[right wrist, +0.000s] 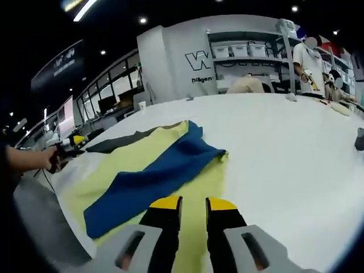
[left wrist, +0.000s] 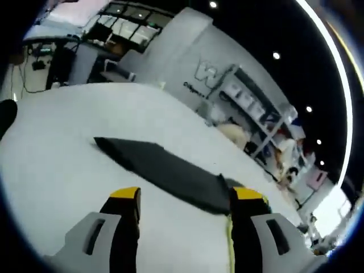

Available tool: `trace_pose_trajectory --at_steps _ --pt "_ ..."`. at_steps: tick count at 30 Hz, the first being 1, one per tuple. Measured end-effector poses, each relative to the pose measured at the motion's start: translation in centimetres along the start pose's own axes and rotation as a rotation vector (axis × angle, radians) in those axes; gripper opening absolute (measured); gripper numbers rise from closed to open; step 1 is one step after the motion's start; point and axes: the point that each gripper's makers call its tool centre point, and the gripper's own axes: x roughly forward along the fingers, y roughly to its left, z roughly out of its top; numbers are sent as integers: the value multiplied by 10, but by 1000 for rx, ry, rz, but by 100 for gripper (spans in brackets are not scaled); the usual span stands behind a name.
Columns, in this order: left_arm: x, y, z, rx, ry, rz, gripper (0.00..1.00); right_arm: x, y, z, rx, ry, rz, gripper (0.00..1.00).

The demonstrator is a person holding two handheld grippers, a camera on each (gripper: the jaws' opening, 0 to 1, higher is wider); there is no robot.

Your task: Fold the garment on the visible template until the final outline fits inside the template.

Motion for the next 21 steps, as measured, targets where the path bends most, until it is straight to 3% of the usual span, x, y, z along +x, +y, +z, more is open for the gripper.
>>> trace_pose_trajectory --at_steps 5,7,10,21 --pt "9 10 12 -11 -17 7 59 -7 3 -8 12 16 -6 12" --pt "20 22 22 -21 -29 18 59 -10 0 -15 24 33 -18 12" --pt "36 46 20 9 14 75 57 -16 1 -16 34 33 -29 11" --pt "45 63 29 -15 -6 121 53 -20 -7 -22 67 44 -60 10"
